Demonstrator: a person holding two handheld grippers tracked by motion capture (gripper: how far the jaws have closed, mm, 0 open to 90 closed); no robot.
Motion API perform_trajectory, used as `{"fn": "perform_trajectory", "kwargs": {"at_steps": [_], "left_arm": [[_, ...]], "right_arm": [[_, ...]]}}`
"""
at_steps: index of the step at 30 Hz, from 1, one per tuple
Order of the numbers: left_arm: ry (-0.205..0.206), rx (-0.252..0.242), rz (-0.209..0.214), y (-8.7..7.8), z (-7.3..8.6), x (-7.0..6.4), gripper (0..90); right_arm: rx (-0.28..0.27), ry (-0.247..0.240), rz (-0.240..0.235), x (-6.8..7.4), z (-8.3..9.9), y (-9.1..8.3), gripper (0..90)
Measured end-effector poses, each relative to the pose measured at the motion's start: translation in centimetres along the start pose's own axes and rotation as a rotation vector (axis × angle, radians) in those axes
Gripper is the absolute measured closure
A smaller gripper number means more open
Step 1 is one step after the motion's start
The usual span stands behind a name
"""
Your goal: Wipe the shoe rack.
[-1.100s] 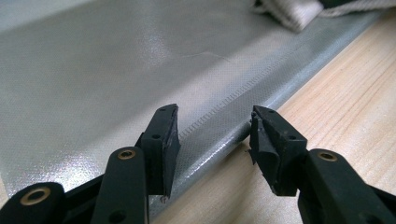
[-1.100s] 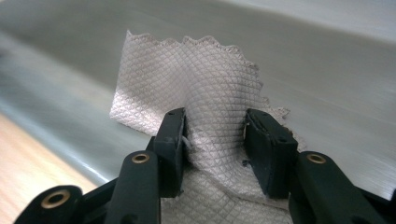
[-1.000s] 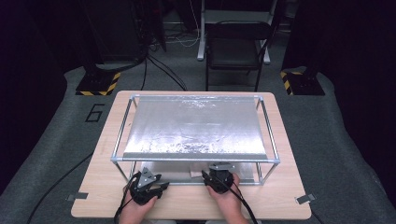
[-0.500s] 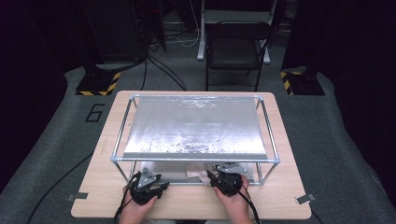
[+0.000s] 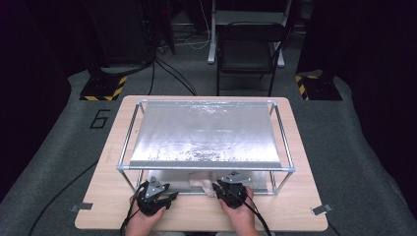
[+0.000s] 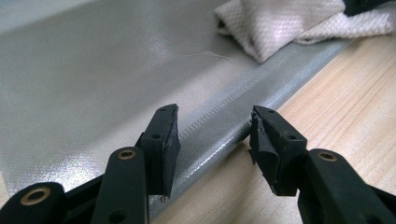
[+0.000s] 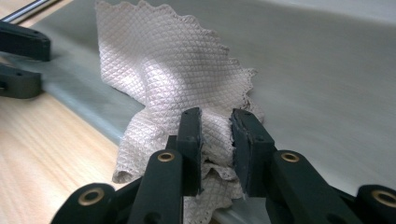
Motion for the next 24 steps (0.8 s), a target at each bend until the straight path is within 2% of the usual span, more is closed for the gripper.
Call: {"fn": "perform_trajectory", "kwargs": {"at_steps": [1, 3, 4, 6, 8, 9, 10, 17, 18, 19, 20, 21, 24], "left_arm": [[0.0, 0.0, 0.0, 0.0, 0.0, 0.0, 52.1], [0.0, -0.001, 0.0, 0.0, 0.0, 0.0, 52.1], [0.0, -0.001, 0.0, 0.0, 0.0, 0.0, 52.1], [0.0, -0.001, 0.001, 0.0, 0.0, 0.0, 52.1], [-0.001, -0.001, 0.0, 0.0, 0.0, 0.0, 52.1], [0.001, -0.001, 0.0, 0.0, 0.0, 0.0, 52.1], [0.001, -0.001, 0.0, 0.0, 0.0, 0.0, 52.1], [0.009, 0.001, -0.01, -0.1, 0.0, 0.0, 52.0], [0.007, 0.001, -0.01, -0.1, 0.0, 0.0, 52.0], [0.004, -0.001, -0.01, -0.1, 0.0, 0.0, 52.0], [0.004, -0.001, -0.01, -0.1, 0.0, 0.0, 52.0], [0.009, -0.009, -0.016, 0.0, -0.1, 0.1, 52.0], [0.001, -0.007, -0.015, 0.0, -0.1, 0.2, 51.7]], "right_arm": [[0.007, -0.016, -0.007, 0.5, -0.2, 0.2, 72.0], [0.01, -0.029, -0.005, 0.6, -0.3, 0.2, 69.7], [0.006, -0.003, -0.008, 1.0, -0.3, 0.1, 65.7], [-0.015, -0.026, 0.013, 0.7, -0.4, -0.2, 63.8], [-0.031, -0.023, 0.021, 0.4, -0.5, -0.8, 61.6], [-0.033, -0.061, 0.056, -0.2, -0.5, -1.5, 59.9], [-0.033, -0.061, 0.056, -0.2, -0.5, -1.5, 59.9], [-0.036, -0.071, 0.151, -2.6, 0.3, -3.5, 58.0], [-0.029, -0.044, 0.125, -2.9, 0.5, -3.5, 57.9], [-0.017, -0.017, 0.151, -3.7, 0.9, -3.8, 57.3], [-0.017, -0.017, 0.151, -3.7, 0.9, -3.8, 57.3], [-0.003, 0.02, 0.142, -4.3, 1.3, -3.7, 55.4], [0.005, 0.001, 0.16, -4.9, 1.5, -3.7, 53.8]]}}
Point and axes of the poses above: each handheld gripper's, and its own axes: y roughly forward along the jaws, z roughly out of its underside, x roughly to its left, the point moved 4 cm from there along y, roughly forward along the jaws, and after that the axes turned 5 degrees about x, right-handed, at the moved point
